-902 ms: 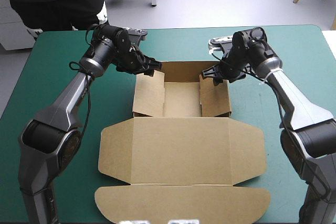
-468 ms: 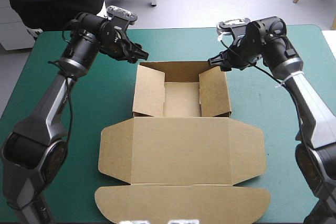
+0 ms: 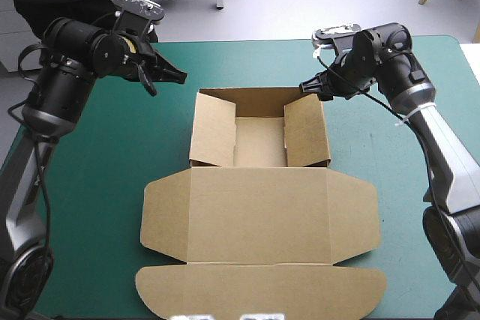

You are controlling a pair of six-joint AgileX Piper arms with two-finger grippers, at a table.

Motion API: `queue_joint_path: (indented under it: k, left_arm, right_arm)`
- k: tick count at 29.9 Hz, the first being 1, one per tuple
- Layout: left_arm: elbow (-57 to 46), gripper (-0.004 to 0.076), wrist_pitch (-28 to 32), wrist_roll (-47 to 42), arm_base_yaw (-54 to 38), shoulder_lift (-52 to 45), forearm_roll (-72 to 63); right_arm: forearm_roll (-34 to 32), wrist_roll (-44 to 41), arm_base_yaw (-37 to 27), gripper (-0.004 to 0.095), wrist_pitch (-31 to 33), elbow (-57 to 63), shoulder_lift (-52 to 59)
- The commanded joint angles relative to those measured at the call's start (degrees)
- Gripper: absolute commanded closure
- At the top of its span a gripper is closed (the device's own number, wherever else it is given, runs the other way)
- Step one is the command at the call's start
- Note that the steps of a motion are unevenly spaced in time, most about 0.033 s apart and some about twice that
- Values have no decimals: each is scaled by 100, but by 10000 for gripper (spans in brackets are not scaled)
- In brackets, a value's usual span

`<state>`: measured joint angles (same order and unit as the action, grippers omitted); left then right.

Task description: Fold the box

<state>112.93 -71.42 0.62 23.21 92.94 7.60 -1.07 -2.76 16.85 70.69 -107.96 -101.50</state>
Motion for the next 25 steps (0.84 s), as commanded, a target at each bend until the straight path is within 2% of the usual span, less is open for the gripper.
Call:
queue_joint_path:
  k: [1,6,11,25]
  left_arm:
    - [-447,734,-279,156,-4,-716,-197]
    - [-1715,734,-215,260,-4,-1447,-275]
    - [-2939,734,177,288,-4,-2159,-287]
    - [-5126,734,905,288,-4,-3400,-287]
  right_arm:
    - [-103,-59,-13,423,-173,-158,205]
    - [-92,-154,-13,423,-173,35,9]
    - [-92,-143,-13,423,-173,316,-169]
    - [225,-203,-13,423,-173,462,-746]
